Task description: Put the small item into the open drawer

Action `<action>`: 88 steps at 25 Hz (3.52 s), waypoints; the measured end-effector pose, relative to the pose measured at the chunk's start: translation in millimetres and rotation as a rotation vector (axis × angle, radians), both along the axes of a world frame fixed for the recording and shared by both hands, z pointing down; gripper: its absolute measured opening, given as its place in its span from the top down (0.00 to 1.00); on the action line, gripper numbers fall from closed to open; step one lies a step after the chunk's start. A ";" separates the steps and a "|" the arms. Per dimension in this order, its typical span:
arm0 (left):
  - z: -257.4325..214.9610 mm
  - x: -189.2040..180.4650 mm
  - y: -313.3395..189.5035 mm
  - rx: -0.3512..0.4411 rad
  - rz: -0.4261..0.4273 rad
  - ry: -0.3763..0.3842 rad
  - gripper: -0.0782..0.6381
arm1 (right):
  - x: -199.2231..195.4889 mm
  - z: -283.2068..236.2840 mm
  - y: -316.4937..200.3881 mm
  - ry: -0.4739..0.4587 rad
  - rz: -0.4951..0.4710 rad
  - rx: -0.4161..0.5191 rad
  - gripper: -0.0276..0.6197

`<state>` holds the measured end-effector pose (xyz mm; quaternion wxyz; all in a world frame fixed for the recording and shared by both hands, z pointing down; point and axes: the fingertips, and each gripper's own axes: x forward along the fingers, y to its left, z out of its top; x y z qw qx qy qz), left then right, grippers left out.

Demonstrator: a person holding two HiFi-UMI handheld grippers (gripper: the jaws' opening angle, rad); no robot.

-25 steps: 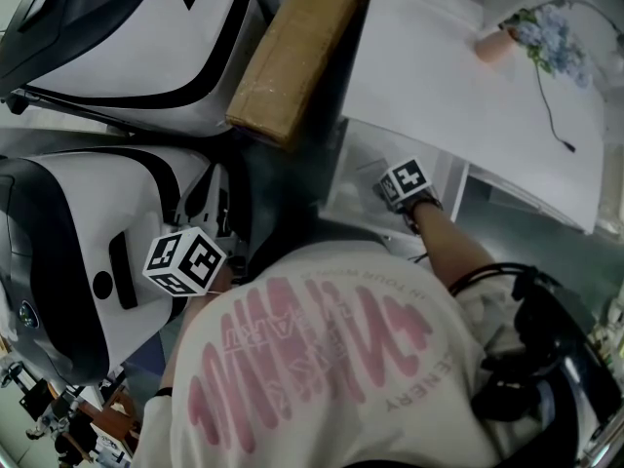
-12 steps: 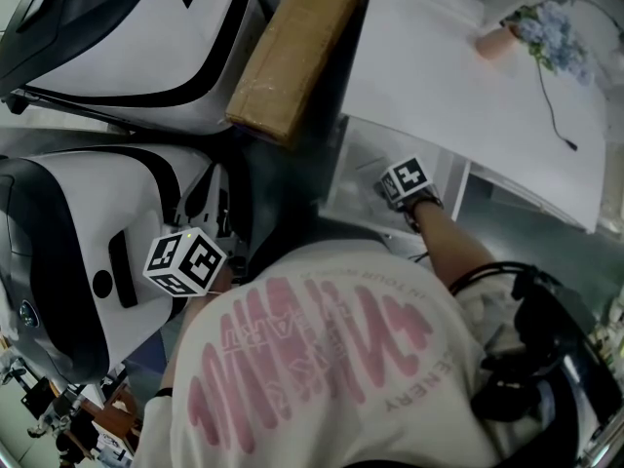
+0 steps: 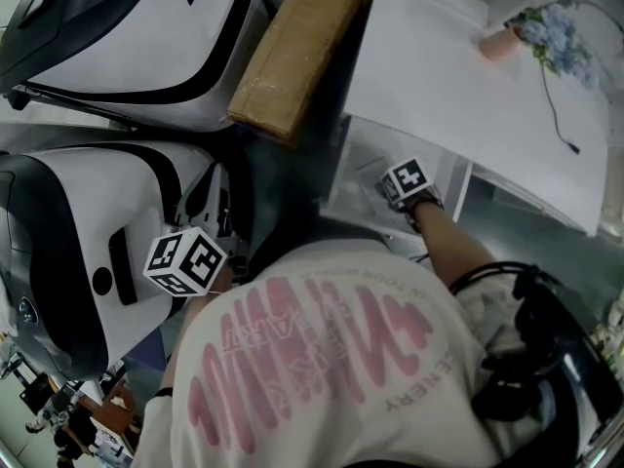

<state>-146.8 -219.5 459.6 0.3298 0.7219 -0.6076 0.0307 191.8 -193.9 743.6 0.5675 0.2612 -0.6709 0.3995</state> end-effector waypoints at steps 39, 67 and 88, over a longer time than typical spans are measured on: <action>26.9 8.8 11.9 -0.044 -0.040 0.018 0.85 | 19.5 0.0 8.1 0.145 -0.009 -0.042 0.63; -48.7 -34.0 83.0 0.168 0.107 0.086 0.85 | -37.9 -156.4 6.5 0.090 0.035 0.384 0.65; -80.2 24.0 94.5 0.287 0.388 0.121 0.85 | -56.2 -315.1 63.6 -0.325 0.761 0.860 0.84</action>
